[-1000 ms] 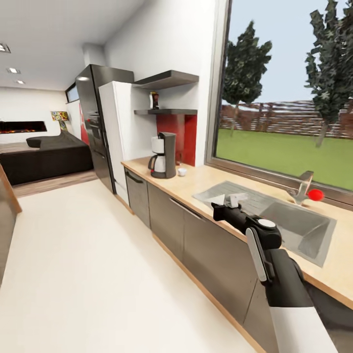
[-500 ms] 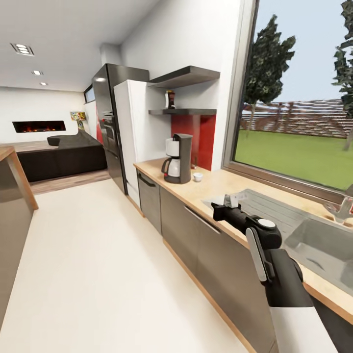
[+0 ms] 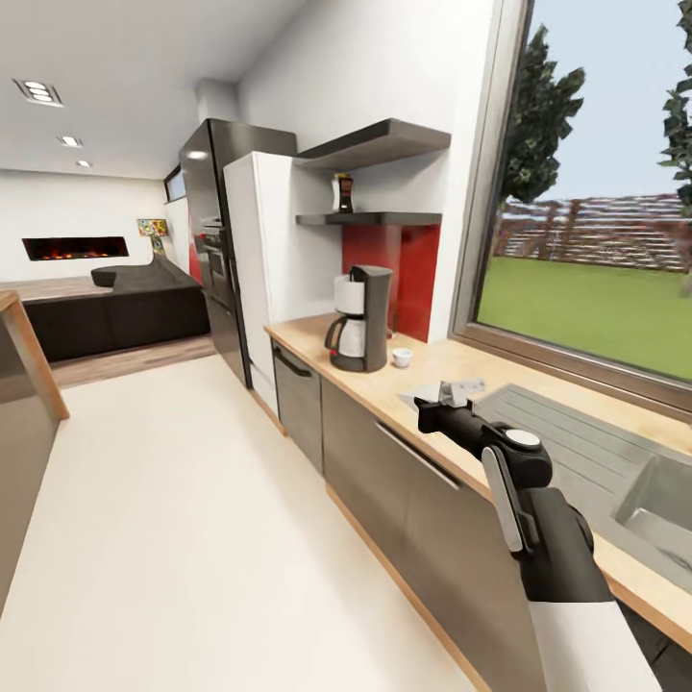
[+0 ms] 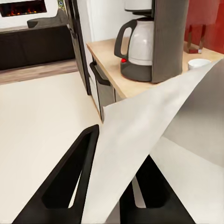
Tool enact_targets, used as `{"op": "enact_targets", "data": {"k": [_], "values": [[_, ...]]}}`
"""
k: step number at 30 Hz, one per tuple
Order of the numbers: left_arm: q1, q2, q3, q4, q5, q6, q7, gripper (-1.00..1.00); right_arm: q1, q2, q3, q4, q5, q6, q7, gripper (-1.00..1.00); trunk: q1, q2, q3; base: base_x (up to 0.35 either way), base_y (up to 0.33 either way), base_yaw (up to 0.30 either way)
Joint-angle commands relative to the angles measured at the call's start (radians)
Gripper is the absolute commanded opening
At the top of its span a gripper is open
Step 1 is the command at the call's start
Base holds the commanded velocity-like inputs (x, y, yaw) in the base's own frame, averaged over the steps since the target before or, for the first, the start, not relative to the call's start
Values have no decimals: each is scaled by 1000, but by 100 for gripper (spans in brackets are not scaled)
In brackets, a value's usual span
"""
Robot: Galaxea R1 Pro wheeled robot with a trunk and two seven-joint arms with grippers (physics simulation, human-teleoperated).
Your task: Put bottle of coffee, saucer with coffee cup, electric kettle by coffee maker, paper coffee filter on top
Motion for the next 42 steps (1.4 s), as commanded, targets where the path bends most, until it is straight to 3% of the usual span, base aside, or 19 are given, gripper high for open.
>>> {"op": "enact_targets", "data": {"k": [1,30,42], "values": [[1,0,0,-2,4,-1,1,100,-1,1,-1,-1,-3,6,2,-100,1,-1,-1,327,166,0],[1,0,1,-2,4,1,1,100,-1,1,-1,-1,-3,6,2,-100,1,-1,-1,310,195,-3],[1,0,1,-2,4,-1,1,100,-1,1,13,-1,-3,7,2,-100,1,-1,-1,64,56,-203]]}}
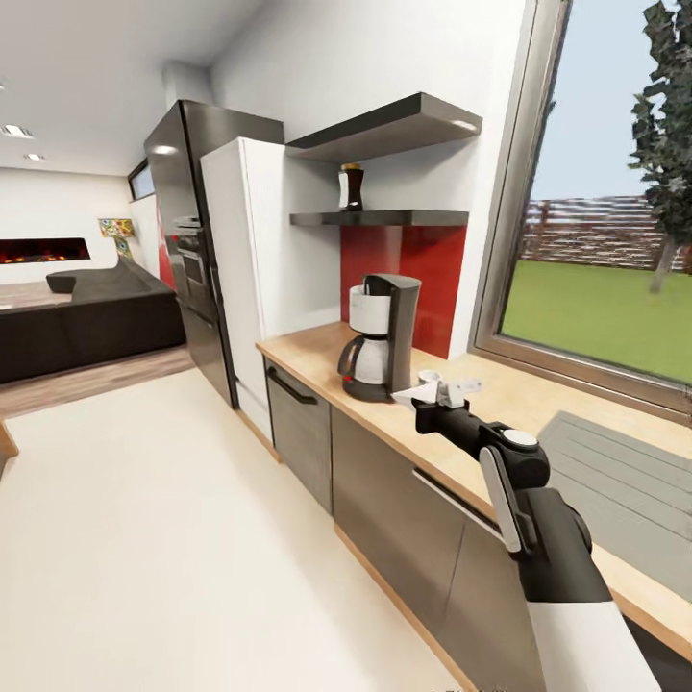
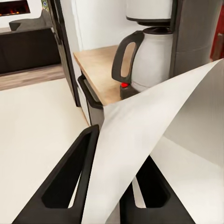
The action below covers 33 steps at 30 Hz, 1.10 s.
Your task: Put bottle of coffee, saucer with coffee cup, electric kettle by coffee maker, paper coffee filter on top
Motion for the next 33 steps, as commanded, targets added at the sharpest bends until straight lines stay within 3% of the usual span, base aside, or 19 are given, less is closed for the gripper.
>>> {"op": "enact_targets", "data": {"k": [1,13,25,33], "values": [[1,0,0,-2,3,0,1,100,-1,1,7,-1,-2,6,2,-100,0,-1,-1,9,11,-100],[1,0,0,-3,3,-1,1,100,-1,1,19,-1,-2,5,2,-100,0,-1,-1,161,152,-46],[1,0,1,-3,3,-1,1,100,-1,1,19,-1,-2,5,2,-100,0,-1,-1,32,36,-239],[1,1,2,-2,3,-1,1,100,-1,1,19,-1,-2,5,1,-100,0,-1,-1,1,224,-102]]}}
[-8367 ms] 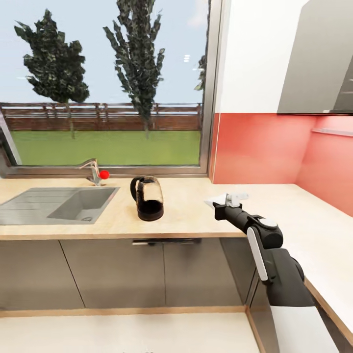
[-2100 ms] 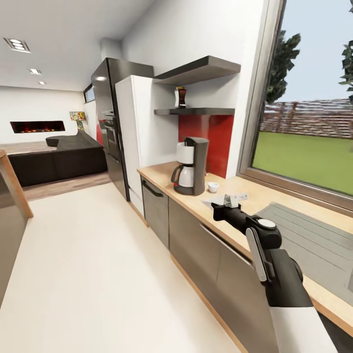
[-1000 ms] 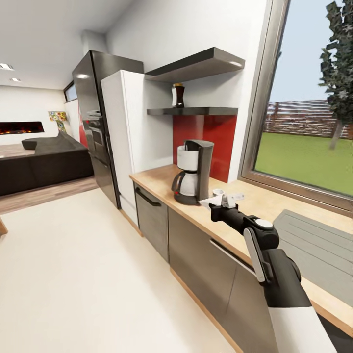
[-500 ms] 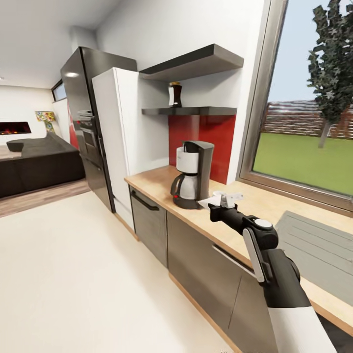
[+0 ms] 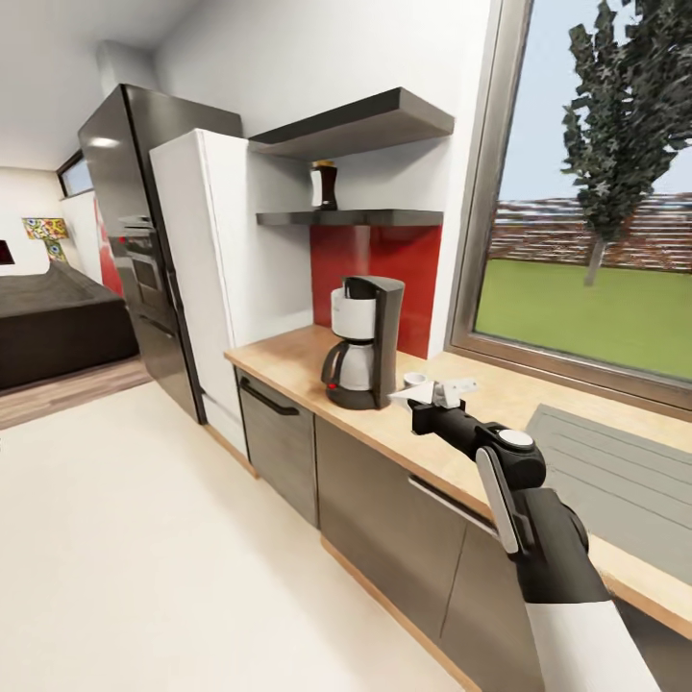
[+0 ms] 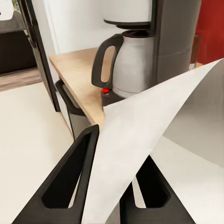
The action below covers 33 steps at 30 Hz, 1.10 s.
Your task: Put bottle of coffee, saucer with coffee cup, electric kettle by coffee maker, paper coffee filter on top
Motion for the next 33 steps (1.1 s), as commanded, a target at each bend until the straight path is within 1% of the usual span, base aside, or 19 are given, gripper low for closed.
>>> {"op": "enact_targets", "data": {"k": [1,9,19,28,33], "values": [[1,0,-1,-2,4,-1,1,100,-1,1,-1,-1,-3,6,2,-100,0,-1,-1,0,290,-18],[1,0,-1,-2,4,-1,1,100,-1,1,-1,-1,-3,7,2,-100,0,-1,-1,0,271,-23],[1,0,-1,-2,4,-1,1,100,-1,1,-1,-1,-3,7,2,-100,0,-1,1,0,50,-174],[1,0,-1,-2,4,-1,1,100,-1,1,-1,-1,-3,7,2,-100,0,-1,2,44,213,-44],[1,0,-1,-2,4,-1,1,100,-1,1,-1,-1,-3,7,2,-100,0,-1,3,12,54,-203]]}}
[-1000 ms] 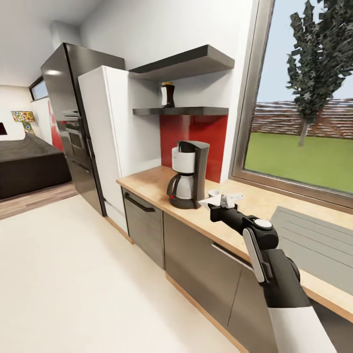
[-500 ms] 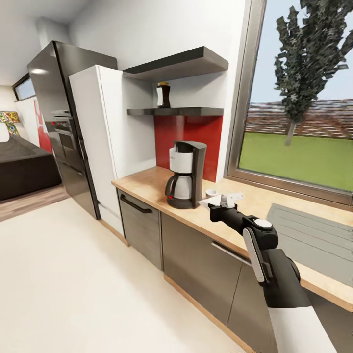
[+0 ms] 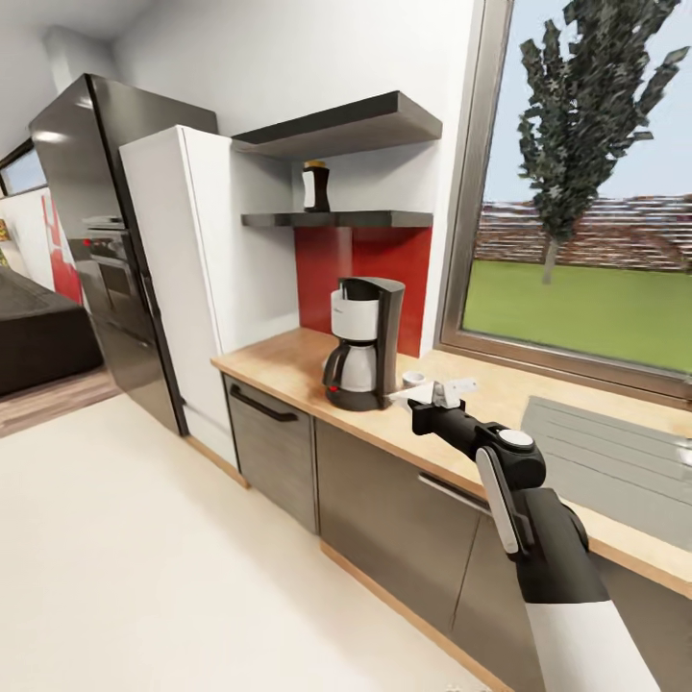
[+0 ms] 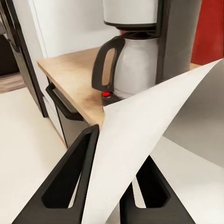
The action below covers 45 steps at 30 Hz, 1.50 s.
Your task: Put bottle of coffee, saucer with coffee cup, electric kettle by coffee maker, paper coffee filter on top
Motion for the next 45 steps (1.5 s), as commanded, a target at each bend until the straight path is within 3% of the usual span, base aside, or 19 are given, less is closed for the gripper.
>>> {"op": "enact_targets", "data": {"k": [1,32,45], "values": [[1,0,0,-2,3,0,1,100,-1,1,-1,-1,-2,6,2,-100,0,-1,-1,4,18,-243],[1,0,0,-2,3,0,1,100,-1,1,-1,-2,-1,7,2,-100,0,-1,5,74,79,-194],[1,0,0,-2,3,0,1,100,-1,1,-2,-2,-1,5,1,-100,0,-1,5,1,253,-63]]}}
